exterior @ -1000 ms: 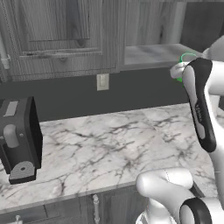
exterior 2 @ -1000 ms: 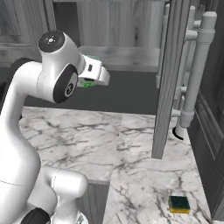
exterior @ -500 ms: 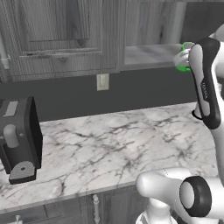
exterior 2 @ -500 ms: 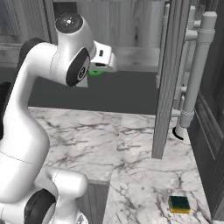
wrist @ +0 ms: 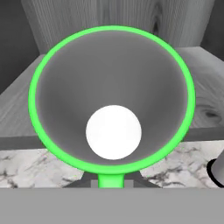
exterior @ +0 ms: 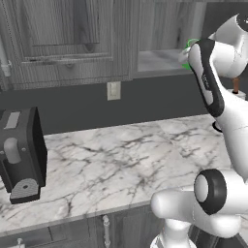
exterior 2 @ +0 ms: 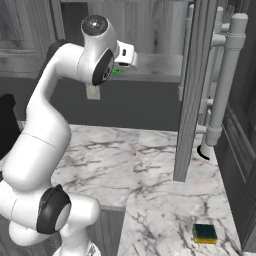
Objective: Move the mug from next to the sink to the open cabinet. Then, move the bowl with the onion to the fridge to clear the area for faucet cleaning.
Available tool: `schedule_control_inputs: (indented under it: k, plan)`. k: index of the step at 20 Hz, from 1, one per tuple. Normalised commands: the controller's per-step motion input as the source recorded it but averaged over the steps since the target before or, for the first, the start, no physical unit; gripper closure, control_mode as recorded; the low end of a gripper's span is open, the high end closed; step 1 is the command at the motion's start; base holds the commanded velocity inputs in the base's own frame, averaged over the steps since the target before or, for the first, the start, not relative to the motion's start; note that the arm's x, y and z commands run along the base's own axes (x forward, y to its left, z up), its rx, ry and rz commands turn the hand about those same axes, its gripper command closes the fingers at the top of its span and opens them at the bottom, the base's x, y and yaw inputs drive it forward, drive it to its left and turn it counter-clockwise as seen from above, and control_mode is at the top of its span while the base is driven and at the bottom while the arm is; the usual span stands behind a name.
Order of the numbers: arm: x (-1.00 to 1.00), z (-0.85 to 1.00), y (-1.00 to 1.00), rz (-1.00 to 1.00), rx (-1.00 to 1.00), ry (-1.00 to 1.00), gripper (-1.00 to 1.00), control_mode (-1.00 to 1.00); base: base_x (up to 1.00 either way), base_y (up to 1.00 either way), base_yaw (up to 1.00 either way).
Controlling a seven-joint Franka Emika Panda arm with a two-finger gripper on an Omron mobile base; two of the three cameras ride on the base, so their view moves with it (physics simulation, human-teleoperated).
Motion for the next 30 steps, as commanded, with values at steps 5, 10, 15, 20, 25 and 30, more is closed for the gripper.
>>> schedule_control_inputs:
  k: [5,10,15,20,25,30]
  plan:
    - [0.85,-0.02,0.0,0.0,0.0,0.0,1.0,-1.0,0.0,0.0,0.0]
    - [0.96,-0.04,0.0,0.0,0.0,0.0,1.0,-1.0,0.0,0.0,0.0]
    - [0.86,-0.02,0.0,0.0,0.0,0.01,1.0,-1.0,0.0,0.0,0.0]
    - [0.67,-0.1,0.0,0.0,0.0,0.13,1.0,-1.0,0.0,0.0,0.0]
    - [0.59,-0.08,0.0,0.05,-0.02,0.31,1.0,-1.0,0.0,0.0,0.0]
    - [0.01,-0.25,0.09,0.0,-0.05,0.16,-1.0,-1.0,0.0,0.0,0.0]
